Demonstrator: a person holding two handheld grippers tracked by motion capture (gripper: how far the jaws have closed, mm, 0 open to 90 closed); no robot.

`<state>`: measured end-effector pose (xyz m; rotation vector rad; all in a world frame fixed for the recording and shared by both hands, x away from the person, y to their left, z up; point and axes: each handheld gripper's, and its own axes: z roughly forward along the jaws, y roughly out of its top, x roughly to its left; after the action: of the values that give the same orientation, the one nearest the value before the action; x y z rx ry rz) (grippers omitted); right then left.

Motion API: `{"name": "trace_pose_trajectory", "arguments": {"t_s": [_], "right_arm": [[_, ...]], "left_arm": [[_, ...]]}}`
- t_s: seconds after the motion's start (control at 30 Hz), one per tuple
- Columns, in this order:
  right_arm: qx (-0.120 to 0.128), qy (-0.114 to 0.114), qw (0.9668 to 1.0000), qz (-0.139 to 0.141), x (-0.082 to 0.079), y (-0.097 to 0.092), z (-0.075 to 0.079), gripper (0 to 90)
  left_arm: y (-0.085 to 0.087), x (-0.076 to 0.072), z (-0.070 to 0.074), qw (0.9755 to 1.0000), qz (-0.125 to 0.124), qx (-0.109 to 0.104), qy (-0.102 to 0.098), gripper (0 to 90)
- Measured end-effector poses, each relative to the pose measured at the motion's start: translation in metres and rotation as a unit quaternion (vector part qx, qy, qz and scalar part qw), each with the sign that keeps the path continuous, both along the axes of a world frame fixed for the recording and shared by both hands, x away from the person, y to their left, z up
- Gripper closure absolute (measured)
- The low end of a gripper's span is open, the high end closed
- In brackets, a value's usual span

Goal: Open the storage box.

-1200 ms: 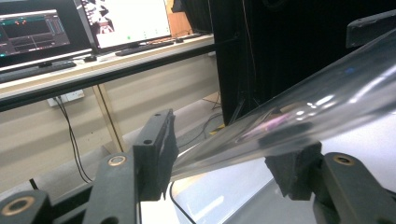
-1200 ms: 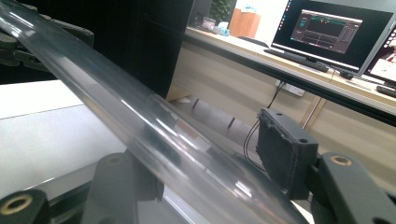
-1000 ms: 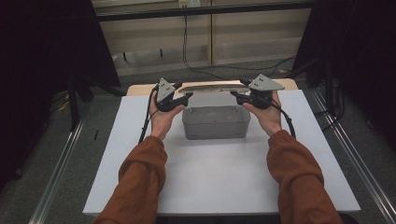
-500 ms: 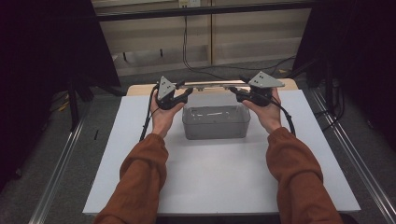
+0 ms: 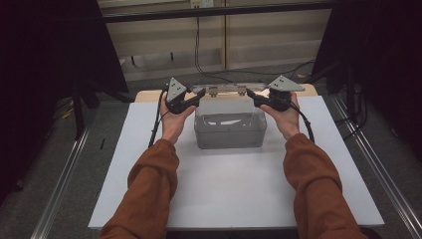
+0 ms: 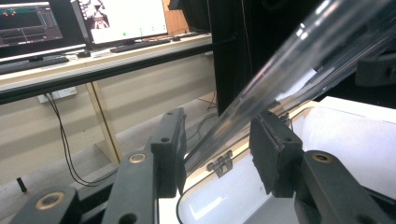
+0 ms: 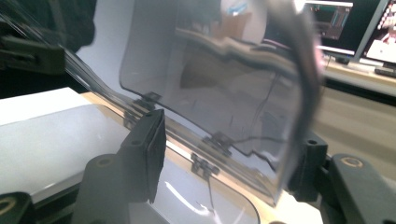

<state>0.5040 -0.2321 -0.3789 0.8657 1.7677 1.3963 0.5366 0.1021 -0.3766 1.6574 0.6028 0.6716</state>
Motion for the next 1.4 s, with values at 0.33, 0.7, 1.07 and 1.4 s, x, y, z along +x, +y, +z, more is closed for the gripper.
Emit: {"name": "trace_pose_trajectory", "arguments": {"t_s": [0.33, 0.7, 1.07, 1.4], "right_arm": [[0.004, 0.011, 0.9998, -0.015, 0.008, -0.005, -0.01, 37.3], [0.005, 0.022, 0.9995, -0.022, 0.018, -0.009, -0.014, 44.3], [0.009, 0.023, 0.9991, -0.033, 0.028, -0.008, -0.016, 54.4], [0.01, 0.028, 0.9991, -0.031, 0.034, -0.01, -0.015, 58.7]], "left_arm": [[-0.001, 0.003, 0.003, 1.0, 0.004, -0.003, 0.001, 57.2], [-0.002, 0.007, 0.005, 1.0, 0.009, -0.002, 0.0, 58.7], [0.001, 0.015, 0.002, 0.9998, 0.017, -0.008, 0.004, 62.3], [0.003, 0.025, -0.008, 0.9994, 0.032, -0.001, 0.017, 60.3]]}}
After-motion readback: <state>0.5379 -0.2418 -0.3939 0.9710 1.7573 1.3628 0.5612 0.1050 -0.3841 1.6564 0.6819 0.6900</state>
